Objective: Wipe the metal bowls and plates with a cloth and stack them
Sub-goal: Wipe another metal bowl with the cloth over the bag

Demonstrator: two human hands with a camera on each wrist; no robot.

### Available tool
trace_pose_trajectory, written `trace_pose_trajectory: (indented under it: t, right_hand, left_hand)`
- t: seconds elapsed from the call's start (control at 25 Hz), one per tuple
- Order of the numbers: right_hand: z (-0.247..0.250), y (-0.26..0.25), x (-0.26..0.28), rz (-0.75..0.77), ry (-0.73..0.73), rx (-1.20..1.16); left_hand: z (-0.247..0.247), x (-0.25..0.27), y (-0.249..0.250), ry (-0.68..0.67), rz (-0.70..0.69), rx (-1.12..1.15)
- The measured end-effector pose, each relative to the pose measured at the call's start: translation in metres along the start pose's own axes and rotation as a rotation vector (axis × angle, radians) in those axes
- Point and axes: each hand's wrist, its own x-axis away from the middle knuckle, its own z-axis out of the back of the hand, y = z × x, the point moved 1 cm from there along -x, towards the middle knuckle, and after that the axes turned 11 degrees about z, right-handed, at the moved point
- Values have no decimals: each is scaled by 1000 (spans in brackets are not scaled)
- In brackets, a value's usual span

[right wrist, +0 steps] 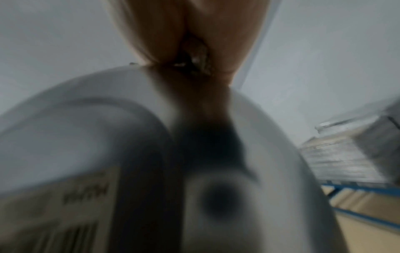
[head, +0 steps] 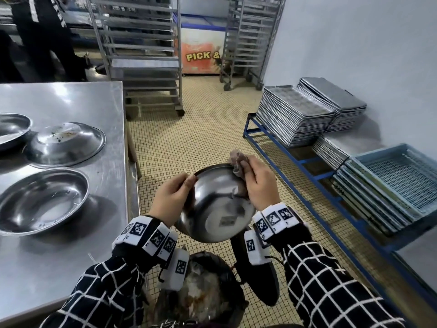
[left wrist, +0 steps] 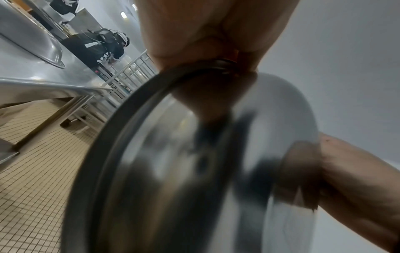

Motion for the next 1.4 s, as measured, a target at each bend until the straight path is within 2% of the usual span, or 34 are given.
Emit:
trace_pose_trajectory:
  t: [0.08, 0.12, 0.2, 0.28, 0.36, 0.44, 0.48, 0.52, 0.6, 0.72, 0.76, 0.8, 0.84, 0.92, 1.0, 1.04, 1.08, 1.16, 1.24, 1.32, 1.4]
  right_hand:
    - [-9, -10, 3, 43, 140, 25]
    - [-17, -20, 8, 78, 140, 12]
    - [-37, -44, 24, 150, 29, 99]
    - [-52, -48, 36, 122, -6, 154]
    - [-50, -36, 30, -114, 114, -49]
    - [-43, -20, 23, -476, 157, -350]
    - [-40, -15, 23, -579, 131, -402]
    - [-40, -16, 26, -596, 115, -394]
    - [-44, -31, 34, -432, 162, -330]
    - [-58, -60, 36, -16, 125, -95]
    - [-61, -63, 31, 57, 114, 13]
    - [-61, -61, 24, 56, 127, 57]
    - [-60, -54, 19, -10, 156, 27]
    - [-54, -36, 15, -306, 242, -213]
    - [-43, -17, 17, -711, 288, -608]
    - [-40, -9, 21, -861, 298, -804]
    - [-38, -2, 27, -931, 300, -930]
    - [-39, 7, 41, -943, 354, -1002]
    - [-40, 11, 50, -908, 404, -885]
    - [-26, 18, 48, -827, 330, -670]
    - [-4, 19, 36, -672, 175, -477]
  left_hand:
    - [-1, -1, 4, 74, 17, 24]
    - [-1, -2, 7, 106, 20, 10]
    - [-1, -3, 14, 138, 28, 27]
    - [0, -3, 21, 117, 43, 92]
    - [2, 1, 26, 109, 48, 127]
    - [6, 1, 27, 146, 57, 134]
    - [8, 0, 26, 164, 62, 126]
    - [10, -2, 24, 176, 69, 106]
    - [9, -4, 24, 174, 64, 68]
    - [3, -2, 29, 147, -10, 10]
    - [1, 0, 31, 145, -35, -14]
    - [0, 1, 32, 146, -53, -25]
    - [0, 3, 32, 144, -65, -25]
    - [4, 5, 31, 142, -73, 17]
    - [8, 4, 27, 136, -25, 149]
    - [10, 3, 25, 127, 1, 213]
    - [11, 3, 21, 119, 25, 255]
    - [11, 3, 13, 103, 74, 282]
    - [12, 3, 3, 79, 119, 224]
    - [14, -3, -9, 44, 114, 118]
    - [17, -4, -12, -42, 87, 55]
